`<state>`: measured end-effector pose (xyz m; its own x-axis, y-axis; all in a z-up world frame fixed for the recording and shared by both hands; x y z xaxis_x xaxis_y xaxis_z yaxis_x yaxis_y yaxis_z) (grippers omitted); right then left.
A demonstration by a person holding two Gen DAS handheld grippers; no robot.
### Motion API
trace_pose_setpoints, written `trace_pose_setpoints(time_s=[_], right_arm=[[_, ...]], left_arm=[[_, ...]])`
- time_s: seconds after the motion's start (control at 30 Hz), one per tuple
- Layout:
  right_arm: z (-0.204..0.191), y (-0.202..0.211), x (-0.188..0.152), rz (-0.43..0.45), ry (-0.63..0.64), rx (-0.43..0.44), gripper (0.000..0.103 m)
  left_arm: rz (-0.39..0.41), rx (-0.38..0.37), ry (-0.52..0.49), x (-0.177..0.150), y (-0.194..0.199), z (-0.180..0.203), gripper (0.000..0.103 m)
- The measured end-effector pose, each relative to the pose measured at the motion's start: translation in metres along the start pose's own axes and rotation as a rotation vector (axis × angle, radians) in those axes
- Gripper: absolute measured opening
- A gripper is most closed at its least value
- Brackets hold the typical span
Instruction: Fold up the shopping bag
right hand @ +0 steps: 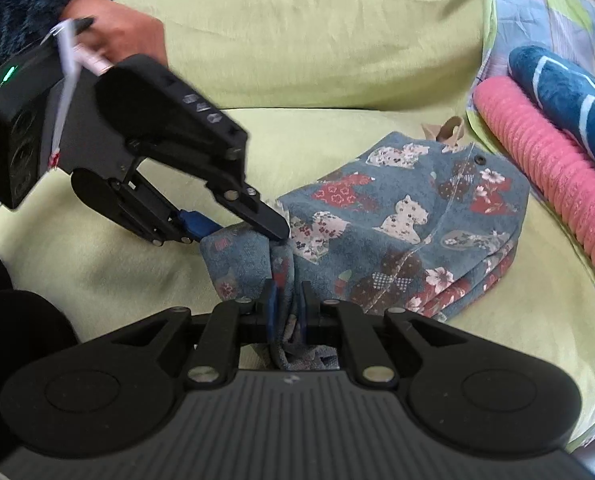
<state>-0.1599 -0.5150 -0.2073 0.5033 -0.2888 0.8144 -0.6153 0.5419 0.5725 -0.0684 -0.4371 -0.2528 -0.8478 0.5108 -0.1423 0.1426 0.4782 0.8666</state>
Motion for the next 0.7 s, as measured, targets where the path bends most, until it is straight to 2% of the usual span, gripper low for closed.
trace_pose_setpoints(time_s=[0.07, 0.13, 0.17, 0.23, 0.3, 0.37, 0.43, 0.5, 0.6, 0.63, 0.7], right_arm=[[-0.006, 0.006, 0.002, 0.028, 0.072, -0.049, 0.014], [-0.018, 0.018, 0.001, 0.098, 0.193, -0.090, 0.020], [-0.026, 0.025, -0.002, 0.137, 0.259, -0.099, 0.027], [-0.042, 0.036, -0.011, 0.207, 0.408, -0.111, 0.032], [-0.059, 0.034, -0.027, 0.244, 0.598, -0.148, 0.033], [-0.074, 0.023, -0.044, 0.281, 0.800, -0.226, 0.033], [-0.083, 0.004, -0.054, 0.329, 0.973, -0.347, 0.033], [-0.087, -0.007, -0.053, 0.375, 1.024, -0.367, 0.029], [-0.083, -0.012, -0.049, 0.388, 0.978, -0.318, 0.025], [-0.080, -0.012, -0.046, 0.372, 0.934, -0.289, 0.025], [-0.068, -0.009, -0.029, 0.288, 0.766, -0.187, 0.026]], left_arm=[[0.025, -0.032, 0.058, -0.003, 0.000, -0.007, 0.041], [0.051, -0.063, 0.117, -0.006, -0.001, -0.014, 0.041], [0.063, -0.079, 0.146, -0.008, -0.001, -0.017, 0.041], [0.089, -0.111, 0.204, -0.010, -0.001, -0.024, 0.041], [0.111, -0.136, 0.254, -0.012, -0.001, -0.030, 0.041], [0.123, -0.143, 0.278, -0.013, -0.001, -0.035, 0.041], [0.134, -0.151, 0.302, -0.013, -0.005, -0.042, 0.041], [0.144, -0.157, 0.331, -0.011, -0.009, -0.041, 0.041], [0.161, -0.159, 0.394, -0.012, -0.001, -0.036, 0.041], [0.159, -0.150, 0.406, -0.012, -0.001, -0.036, 0.042], [0.125, -0.113, 0.415, -0.010, 0.001, -0.035, 0.044]])
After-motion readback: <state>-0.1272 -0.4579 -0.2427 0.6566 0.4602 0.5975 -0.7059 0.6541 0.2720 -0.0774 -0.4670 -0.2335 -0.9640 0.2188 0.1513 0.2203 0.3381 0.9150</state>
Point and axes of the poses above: each gripper's, at about its wrist camera, not at the fingertips, and y roughly against the way its jaws point, z to its right, x to its top, the point moved 7 cm from there along -y, roughly the way its jaws point, and after that the axes turned 13 degrees about -x, right-handed, at the moved point
